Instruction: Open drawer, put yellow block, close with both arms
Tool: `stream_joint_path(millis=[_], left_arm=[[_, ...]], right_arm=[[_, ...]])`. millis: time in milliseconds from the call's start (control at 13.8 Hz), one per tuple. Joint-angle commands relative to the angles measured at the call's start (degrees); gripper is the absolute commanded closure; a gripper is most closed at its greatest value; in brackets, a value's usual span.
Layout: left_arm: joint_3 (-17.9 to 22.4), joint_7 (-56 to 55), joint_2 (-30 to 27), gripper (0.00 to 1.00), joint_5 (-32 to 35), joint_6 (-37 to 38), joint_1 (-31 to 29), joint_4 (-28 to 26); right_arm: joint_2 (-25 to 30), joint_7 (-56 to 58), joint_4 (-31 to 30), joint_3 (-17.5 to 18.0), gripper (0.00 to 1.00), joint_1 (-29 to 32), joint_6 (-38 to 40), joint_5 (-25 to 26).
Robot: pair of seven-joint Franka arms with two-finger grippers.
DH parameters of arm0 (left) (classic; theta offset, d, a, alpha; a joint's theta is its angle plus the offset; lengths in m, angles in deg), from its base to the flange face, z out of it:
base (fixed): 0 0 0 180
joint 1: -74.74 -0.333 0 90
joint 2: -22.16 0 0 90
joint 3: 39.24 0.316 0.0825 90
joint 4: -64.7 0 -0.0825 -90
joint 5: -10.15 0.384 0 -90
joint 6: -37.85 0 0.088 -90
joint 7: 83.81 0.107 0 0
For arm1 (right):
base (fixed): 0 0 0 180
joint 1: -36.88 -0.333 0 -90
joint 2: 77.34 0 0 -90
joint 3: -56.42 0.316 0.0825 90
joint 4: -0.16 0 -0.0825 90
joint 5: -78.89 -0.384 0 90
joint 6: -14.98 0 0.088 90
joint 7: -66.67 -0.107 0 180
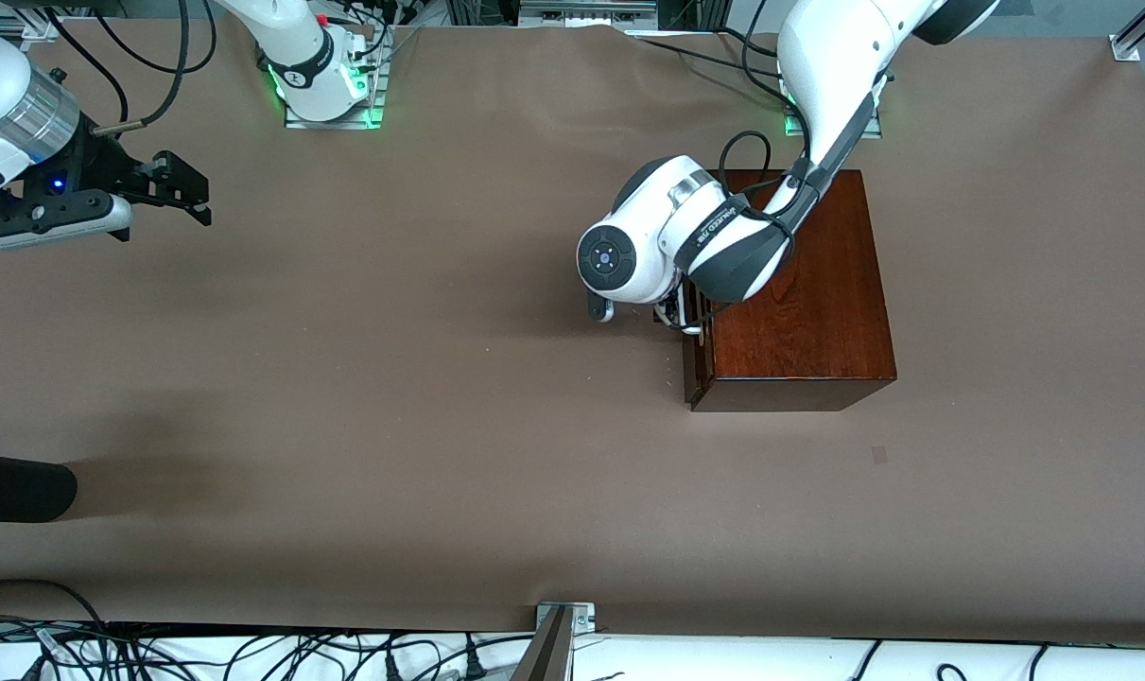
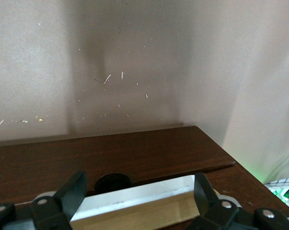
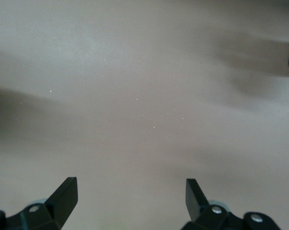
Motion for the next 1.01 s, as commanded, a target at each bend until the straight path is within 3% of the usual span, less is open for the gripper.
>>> stream_joint_path(millis=[0,144,722,939], left_arm=[[0.02,0.62,-6.14,0.00,1.21,0.73,-0.07,0.19],[0.37,0.61,-9.74,0.00,0.68,0.99,-1.12,2.92],[-0.24,0.88,-20.48,0.00,-0.80,1.52,-17.89,3.37],[5.27,-1.39,-23.99,0.00,-6.77,2.05,-20.02,4.52]], right_arm=[[-0.01,-0.74,0.81,0.30,0.00,0.30,0.37,0.69],[-0.10,-0.82,0.81,0.30,0.00,0.30,0.28,0.60],[-0.10,-0.74,0.81,0.30,0.00,0.30,0.02,0.60],[-0.10,-0.74,0.81,0.30,0.00,0.30,0.02,0.60]])
